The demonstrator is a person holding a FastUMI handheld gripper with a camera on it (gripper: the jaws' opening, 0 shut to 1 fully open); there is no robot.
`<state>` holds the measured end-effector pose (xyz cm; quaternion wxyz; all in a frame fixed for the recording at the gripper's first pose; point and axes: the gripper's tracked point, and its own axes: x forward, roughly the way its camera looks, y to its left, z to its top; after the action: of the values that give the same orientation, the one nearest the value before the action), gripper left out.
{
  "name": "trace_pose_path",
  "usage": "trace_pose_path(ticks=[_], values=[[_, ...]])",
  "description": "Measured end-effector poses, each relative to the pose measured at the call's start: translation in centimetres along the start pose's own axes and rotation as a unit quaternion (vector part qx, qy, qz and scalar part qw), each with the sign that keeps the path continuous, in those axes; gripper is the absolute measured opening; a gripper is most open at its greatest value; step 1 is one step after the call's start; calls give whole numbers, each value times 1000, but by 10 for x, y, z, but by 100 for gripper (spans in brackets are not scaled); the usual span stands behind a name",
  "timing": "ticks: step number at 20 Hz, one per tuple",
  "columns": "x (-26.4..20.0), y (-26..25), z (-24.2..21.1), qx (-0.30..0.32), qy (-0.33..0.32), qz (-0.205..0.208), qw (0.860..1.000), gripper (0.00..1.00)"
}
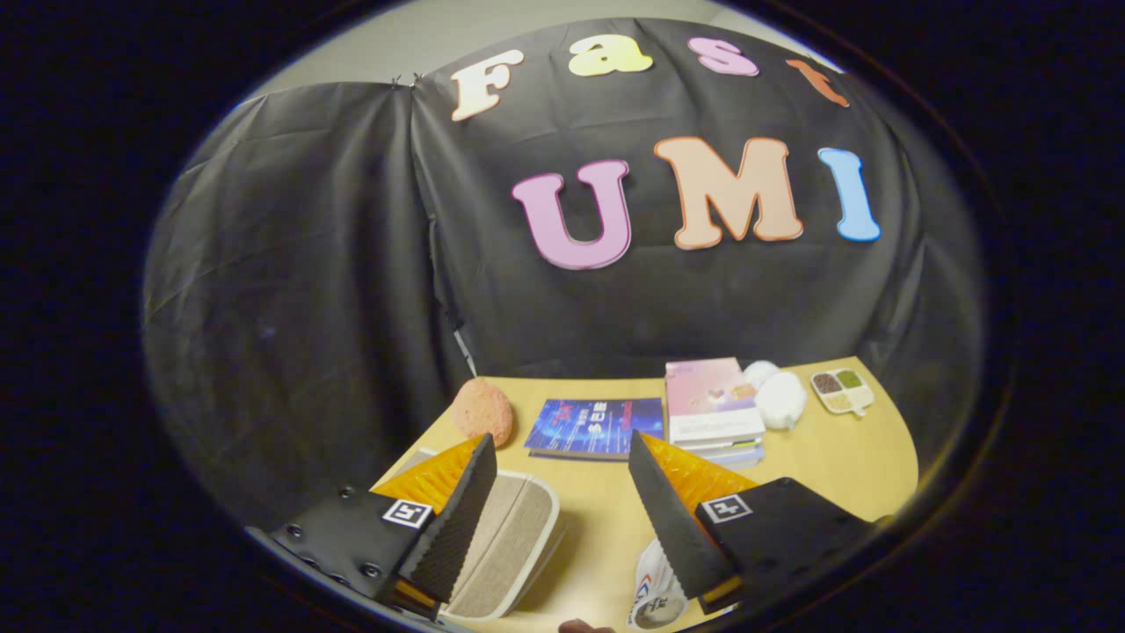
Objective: Open the storage box then place both shoes into the box .Put the left shoe in first, then the right shoe, with the right side of both shoes facing outward in a uniform manner.
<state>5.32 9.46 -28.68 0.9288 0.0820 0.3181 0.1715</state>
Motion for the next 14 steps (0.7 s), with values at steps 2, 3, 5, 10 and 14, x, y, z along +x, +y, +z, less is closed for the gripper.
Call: trace_pose_path(ticks=[2, 3, 5, 10, 14], values=[[7, 6, -27, 4, 27, 12, 1000, 95], [9, 10, -39, 6, 38, 18, 999, 95], [13, 16, -60, 16, 57, 30, 998, 95], [21, 25, -109, 27, 97, 49, 994, 95], [23, 29, -140, 50, 125, 62, 989, 97]])
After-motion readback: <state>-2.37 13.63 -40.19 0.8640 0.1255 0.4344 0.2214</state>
